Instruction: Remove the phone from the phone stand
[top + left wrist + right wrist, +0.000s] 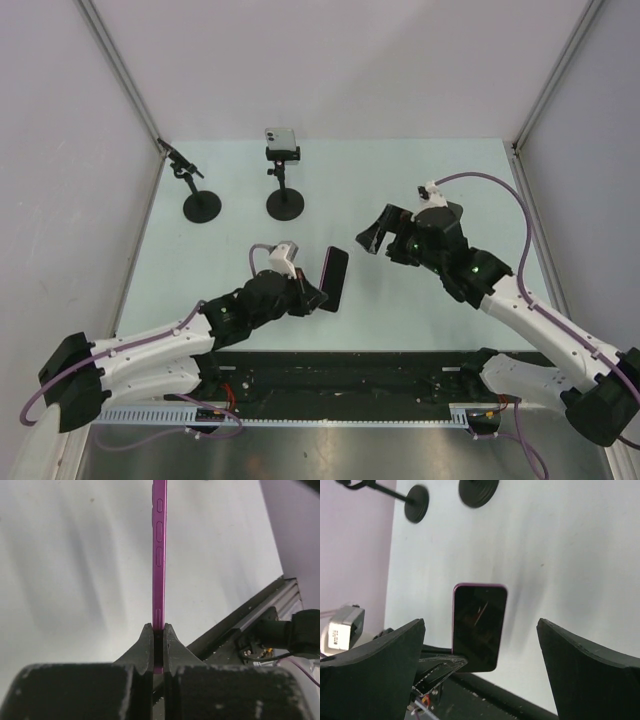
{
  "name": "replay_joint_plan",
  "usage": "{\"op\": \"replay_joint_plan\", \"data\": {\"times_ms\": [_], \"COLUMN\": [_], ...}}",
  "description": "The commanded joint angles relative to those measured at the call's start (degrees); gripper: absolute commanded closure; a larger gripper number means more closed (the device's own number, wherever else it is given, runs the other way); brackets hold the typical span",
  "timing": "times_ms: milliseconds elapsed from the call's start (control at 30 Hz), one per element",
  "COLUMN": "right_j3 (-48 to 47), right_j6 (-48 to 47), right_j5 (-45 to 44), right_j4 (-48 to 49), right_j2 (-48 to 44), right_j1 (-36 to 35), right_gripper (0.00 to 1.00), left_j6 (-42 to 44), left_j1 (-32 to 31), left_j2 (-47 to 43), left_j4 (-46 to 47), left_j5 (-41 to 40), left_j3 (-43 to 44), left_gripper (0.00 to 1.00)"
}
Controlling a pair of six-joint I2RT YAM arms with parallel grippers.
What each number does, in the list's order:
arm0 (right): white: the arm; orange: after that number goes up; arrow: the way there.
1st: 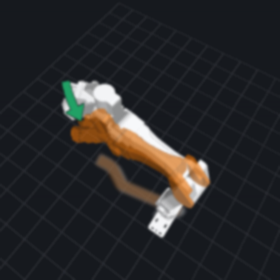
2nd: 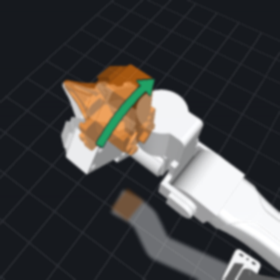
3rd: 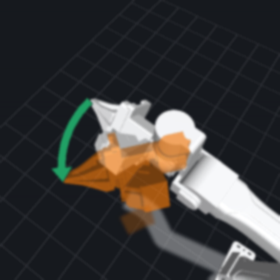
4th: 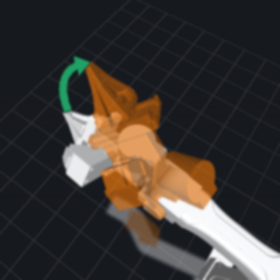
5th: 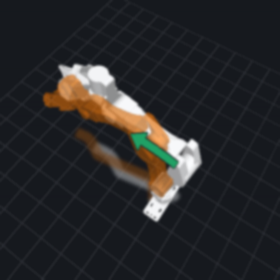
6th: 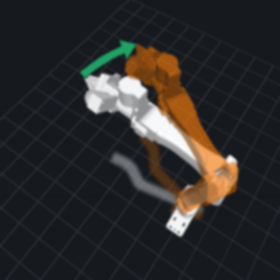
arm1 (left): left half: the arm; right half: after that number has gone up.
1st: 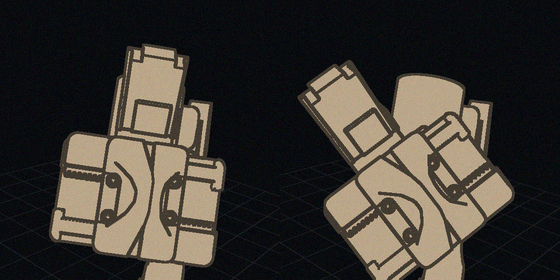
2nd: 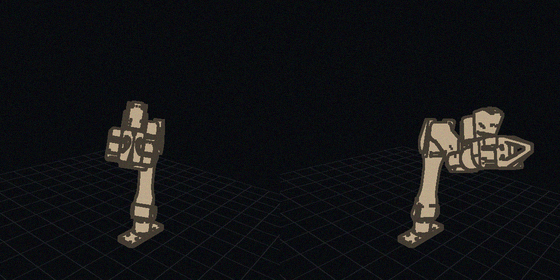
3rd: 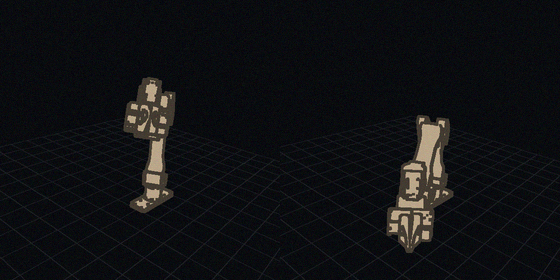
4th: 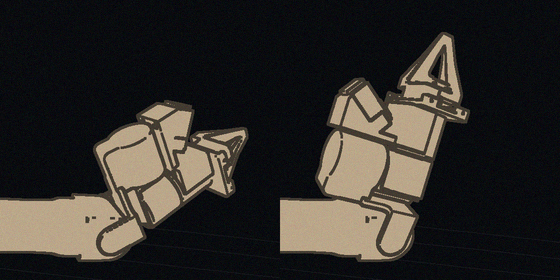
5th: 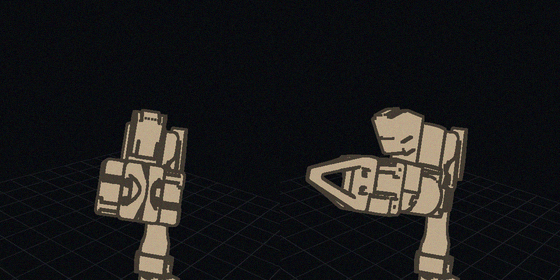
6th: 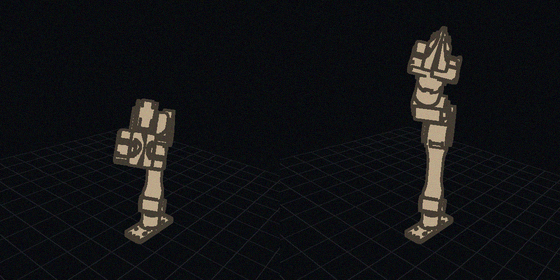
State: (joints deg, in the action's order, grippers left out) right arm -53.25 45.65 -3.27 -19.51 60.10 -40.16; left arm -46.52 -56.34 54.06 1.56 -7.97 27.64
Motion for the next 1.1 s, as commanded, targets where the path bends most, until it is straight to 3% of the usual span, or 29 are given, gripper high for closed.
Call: {"op": "replay_joint_plan", "data": {"times_ms": [0,133,300,500,733,767,1067], "right_j3": [-0.6,-0.6,-0.6,0.6,1.8,1.9,2.1], "right_j6": [-4.7,-6.4,-7.7,-8.4,-9.5,-9.8,-10.8], "right_j5": [-6.2,-8.6,-9.6,-10.1,-8.8,-8.6,-6.2], "right_j4": [-3.9,-6.2,-8.3,-9.6,-8.9,-8.7,-7.2], "right_j2": [-3.2,-5.2,-6.1,-8.0,-8.3,-8.2,-6.9], "right_j1": [2.3,4.2,5.4,5.7,6.2,6.5,7.5], "right_gripper": [0.00,0.00,0.00,0.00,0.00,0.00,0.00], "left_j6": [-5.6,-8.5,-18.8,-17.0,-12.5,-10.7,-4.4], "left_j1": [0.1,0.1,0.1,1.9,19.0,20.1,26.4], "left_j2": [-1.2,1.3,3.0,-4.3,-14.8,-14.7,-4.1], "left_j4": [3.6,5.5,9.2,9.9,7.2,6.2,1.9], "left_j5": [-2.8,-3.4,-5.7,-7.7,7.4,11.3,21.1], "left_j3": [-1.2,-2.6,-8.9,-15.2,-22.3,-22.3,-18.7], "left_gripper": [1.00,1.00,1.00,1.00,1.00,1.00,1.00]}}
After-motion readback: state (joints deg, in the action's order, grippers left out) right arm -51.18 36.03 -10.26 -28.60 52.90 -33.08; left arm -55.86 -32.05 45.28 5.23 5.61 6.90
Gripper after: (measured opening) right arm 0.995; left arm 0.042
